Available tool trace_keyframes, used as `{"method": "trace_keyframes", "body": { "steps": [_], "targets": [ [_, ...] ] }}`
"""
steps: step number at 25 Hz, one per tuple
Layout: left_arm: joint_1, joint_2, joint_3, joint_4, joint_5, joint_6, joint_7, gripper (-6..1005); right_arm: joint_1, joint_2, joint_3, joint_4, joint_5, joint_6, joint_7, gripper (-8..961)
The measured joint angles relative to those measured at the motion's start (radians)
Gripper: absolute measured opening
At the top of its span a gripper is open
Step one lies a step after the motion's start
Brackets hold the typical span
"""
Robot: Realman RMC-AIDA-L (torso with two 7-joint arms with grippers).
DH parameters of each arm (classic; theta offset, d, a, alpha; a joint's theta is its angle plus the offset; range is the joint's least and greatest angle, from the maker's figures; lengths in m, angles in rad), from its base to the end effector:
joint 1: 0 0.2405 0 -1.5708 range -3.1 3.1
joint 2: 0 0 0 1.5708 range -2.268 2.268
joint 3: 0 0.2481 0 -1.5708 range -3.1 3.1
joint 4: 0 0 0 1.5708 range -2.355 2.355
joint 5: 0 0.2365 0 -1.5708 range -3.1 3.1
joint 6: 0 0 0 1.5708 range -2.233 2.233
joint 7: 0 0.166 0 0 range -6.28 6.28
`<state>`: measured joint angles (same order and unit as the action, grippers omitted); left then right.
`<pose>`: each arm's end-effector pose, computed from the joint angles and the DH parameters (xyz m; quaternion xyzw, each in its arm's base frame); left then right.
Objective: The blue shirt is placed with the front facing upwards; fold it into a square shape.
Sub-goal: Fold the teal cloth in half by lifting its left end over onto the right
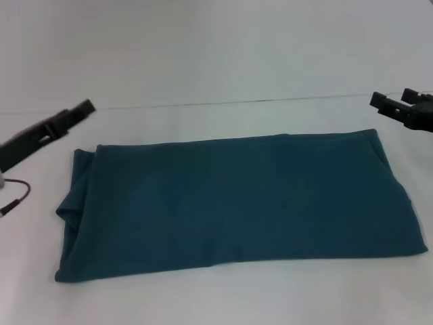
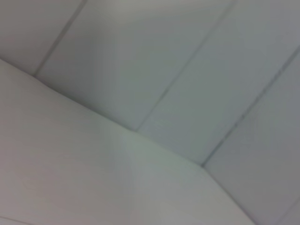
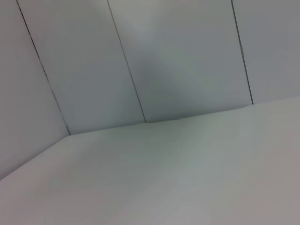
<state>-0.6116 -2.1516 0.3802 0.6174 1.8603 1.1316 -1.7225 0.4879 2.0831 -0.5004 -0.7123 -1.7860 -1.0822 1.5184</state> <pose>-0.2866 0.4290 0.0195 -0.7357 -0.4645 -0.3772 0.3174 0.3295 0.4159 0.0714 -0.7730 0.3707 0.2935 0.4230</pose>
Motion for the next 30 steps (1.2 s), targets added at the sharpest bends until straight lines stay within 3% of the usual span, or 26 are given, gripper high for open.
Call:
{"method": "trace_keyframes", "body": {
  "steps": [6,12,13,14,30],
  "targets": [
    [-0.003,0.012,0.147,0.100,0.138,-0.020,-0.155,676,0.002,-0.001,0.001,0.011,0.003,0.001,-0.003,884],
    [-0.007,0.012,0.254,0.250,0.394,-0.031,-0.426,676,0.012,0.001,-0.008,0.030,-0.005,0.020,-0.018,882],
    [-0.007,0.012,0.254,0.250,0.394,-0.031,-0.426,676,0.012,0.001,-0.012,0.033,-0.006,0.023,-0.019,881],
    [-0.014,0.018,0.258,0.271,0.468,-0.032,-0.534,676,0.013,0.001,-0.017,0.036,-0.006,0.024,-0.020,881],
    [-0.043,0.031,0.267,0.274,0.657,-0.024,-0.713,676,0.013,0.003,-0.021,0.053,0.001,0.023,-0.045,875]
  ]
}}
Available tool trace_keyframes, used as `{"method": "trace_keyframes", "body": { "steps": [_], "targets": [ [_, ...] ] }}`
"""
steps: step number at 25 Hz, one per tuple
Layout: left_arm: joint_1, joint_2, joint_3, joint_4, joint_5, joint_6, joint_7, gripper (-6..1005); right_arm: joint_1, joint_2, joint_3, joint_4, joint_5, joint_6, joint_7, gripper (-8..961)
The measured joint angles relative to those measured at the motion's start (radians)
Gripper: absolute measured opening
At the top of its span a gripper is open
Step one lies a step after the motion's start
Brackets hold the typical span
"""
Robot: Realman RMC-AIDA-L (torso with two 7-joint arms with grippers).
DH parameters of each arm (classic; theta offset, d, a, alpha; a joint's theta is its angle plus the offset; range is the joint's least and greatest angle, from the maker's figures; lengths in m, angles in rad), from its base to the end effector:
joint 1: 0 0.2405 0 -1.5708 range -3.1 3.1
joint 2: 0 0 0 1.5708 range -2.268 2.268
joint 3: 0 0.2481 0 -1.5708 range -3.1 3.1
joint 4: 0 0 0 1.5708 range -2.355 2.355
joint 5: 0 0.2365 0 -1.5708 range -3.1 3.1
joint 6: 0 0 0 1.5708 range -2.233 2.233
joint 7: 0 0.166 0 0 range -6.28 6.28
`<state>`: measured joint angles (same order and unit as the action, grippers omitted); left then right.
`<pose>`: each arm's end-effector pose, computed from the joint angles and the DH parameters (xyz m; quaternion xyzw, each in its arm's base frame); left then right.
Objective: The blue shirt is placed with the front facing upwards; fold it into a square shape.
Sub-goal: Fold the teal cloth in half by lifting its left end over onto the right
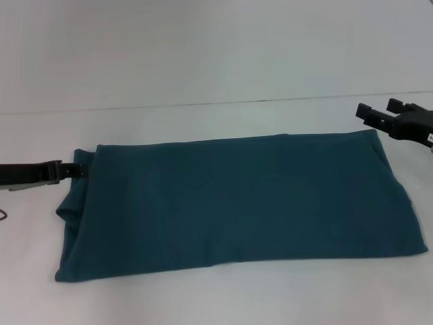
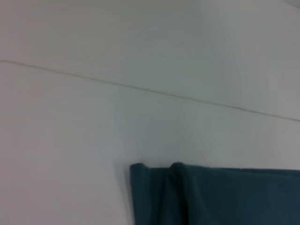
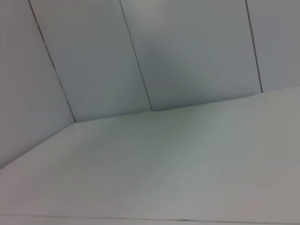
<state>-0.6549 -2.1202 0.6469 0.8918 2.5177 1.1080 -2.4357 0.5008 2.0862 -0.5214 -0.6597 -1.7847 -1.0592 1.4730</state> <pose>-0.2933 0.4387 0.0285 -0.7544 -0.5683 -0.1071 0.3106 0.3292 0.4168 0.0525 -0.7832 0.3695 0.2815 0.4133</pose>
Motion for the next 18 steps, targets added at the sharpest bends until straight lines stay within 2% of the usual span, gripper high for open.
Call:
{"method": "trace_keyframes", "body": {
  "steps": [7,18],
  "targets": [
    [-0.002,0.008,-0.005,0.004,0.016,0.044,-0.020,681,-0.001,0.000,0.001,0.001,0.001,-0.004,-0.002,876],
    [-0.001,0.008,-0.006,0.000,0.049,0.038,-0.019,677,-0.004,0.000,0.003,0.012,0.004,-0.002,-0.005,875]
  ]
}}
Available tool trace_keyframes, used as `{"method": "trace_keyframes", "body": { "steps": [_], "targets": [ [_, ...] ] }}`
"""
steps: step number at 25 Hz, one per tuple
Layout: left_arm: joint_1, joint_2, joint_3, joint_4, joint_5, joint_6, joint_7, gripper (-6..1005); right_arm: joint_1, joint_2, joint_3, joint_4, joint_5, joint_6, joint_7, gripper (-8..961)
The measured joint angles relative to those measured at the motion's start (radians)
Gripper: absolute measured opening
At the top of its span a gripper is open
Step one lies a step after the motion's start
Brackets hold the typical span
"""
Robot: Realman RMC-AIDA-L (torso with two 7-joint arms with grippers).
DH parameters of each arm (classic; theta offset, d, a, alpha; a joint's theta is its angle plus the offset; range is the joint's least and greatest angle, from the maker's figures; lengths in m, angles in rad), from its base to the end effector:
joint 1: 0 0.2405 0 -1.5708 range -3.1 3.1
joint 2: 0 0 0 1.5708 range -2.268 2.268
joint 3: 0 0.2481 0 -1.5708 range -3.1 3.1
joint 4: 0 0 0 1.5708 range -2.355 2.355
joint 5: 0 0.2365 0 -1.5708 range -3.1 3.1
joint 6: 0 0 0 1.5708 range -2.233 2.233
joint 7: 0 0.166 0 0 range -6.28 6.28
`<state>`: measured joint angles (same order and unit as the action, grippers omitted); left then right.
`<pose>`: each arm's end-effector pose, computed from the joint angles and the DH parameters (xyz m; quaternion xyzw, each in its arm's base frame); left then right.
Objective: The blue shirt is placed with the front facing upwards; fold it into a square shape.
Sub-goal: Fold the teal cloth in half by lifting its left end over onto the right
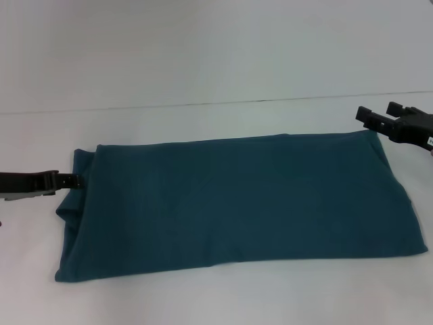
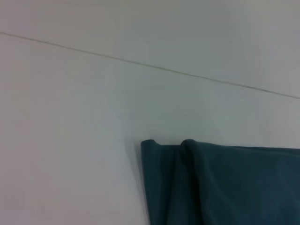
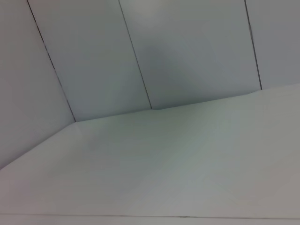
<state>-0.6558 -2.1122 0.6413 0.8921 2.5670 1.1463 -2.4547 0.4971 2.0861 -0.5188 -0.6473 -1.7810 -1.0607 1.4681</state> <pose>-0.2995 0.4325 0.0292 -0.7546 -0.5765 -0.0831 0.3022 0.3317 0.4144 0.0498 -0.7815 0.3742 0.2827 0.4114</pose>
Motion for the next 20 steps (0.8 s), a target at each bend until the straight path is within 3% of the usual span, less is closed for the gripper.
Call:
{"method": "trace_keyframes", "body": {
  "steps": [16,20],
  "targets": [
    [-0.008,0.000,0.014,-0.016,0.023,-0.004,0.007,899,0.005,0.000,0.000,0.012,0.000,0.004,-0.002,876],
    [-0.008,0.000,0.011,-0.026,0.038,-0.006,0.002,893,0.005,0.000,0.000,0.014,0.000,0.004,-0.002,873]
  ]
}}
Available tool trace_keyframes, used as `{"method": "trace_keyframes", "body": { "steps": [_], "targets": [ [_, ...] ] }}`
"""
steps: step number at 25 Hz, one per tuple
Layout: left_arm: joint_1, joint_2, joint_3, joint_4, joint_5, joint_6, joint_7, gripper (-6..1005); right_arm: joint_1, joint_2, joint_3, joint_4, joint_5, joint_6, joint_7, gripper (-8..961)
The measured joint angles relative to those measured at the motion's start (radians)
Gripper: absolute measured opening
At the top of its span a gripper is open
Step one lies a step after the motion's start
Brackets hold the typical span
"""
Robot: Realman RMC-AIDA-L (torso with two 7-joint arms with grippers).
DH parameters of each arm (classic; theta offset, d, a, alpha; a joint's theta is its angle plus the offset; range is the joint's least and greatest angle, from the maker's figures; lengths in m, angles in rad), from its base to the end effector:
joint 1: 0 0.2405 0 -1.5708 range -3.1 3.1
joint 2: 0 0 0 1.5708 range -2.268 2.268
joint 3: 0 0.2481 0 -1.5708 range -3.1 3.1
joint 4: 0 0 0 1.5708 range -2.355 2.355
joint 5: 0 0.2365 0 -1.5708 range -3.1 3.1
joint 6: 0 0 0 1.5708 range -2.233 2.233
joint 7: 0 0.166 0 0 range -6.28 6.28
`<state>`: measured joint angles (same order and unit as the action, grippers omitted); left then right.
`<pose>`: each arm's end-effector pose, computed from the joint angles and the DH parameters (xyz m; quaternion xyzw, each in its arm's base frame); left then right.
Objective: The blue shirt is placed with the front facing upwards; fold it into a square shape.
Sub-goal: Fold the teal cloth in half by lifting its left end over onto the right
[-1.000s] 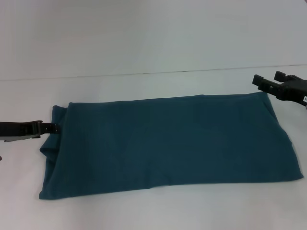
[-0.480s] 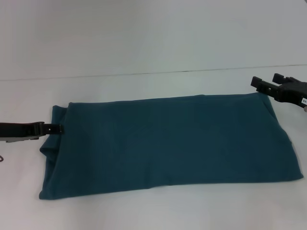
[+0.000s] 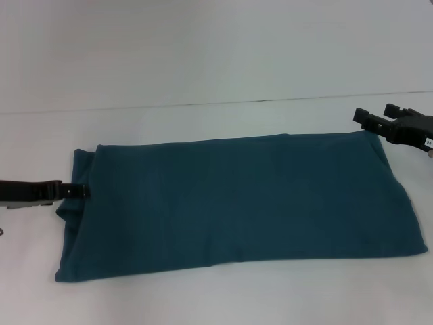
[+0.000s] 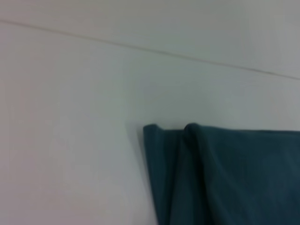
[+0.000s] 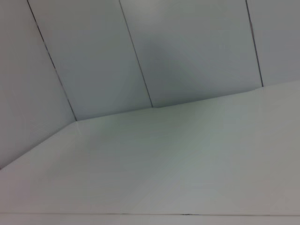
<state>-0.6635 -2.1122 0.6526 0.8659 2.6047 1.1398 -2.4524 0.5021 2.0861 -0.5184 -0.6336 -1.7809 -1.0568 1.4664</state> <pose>-0.3035 0.4299 0.0209 -0.7596 -0.5752 -0.0596 0.2978 0.3315 0.4148 0.0461 -0.7813 0.3776 0.2833 0.4083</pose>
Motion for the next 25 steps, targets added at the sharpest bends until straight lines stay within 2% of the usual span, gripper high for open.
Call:
{"method": "trace_keyframes", "body": {
  "steps": [25],
  "targets": [
    [0.002,-0.003,0.001,-0.064,0.012,-0.038,-0.003,869,0.001,0.000,-0.006,0.000,0.000,0.000,0.000,870]
  ]
}}
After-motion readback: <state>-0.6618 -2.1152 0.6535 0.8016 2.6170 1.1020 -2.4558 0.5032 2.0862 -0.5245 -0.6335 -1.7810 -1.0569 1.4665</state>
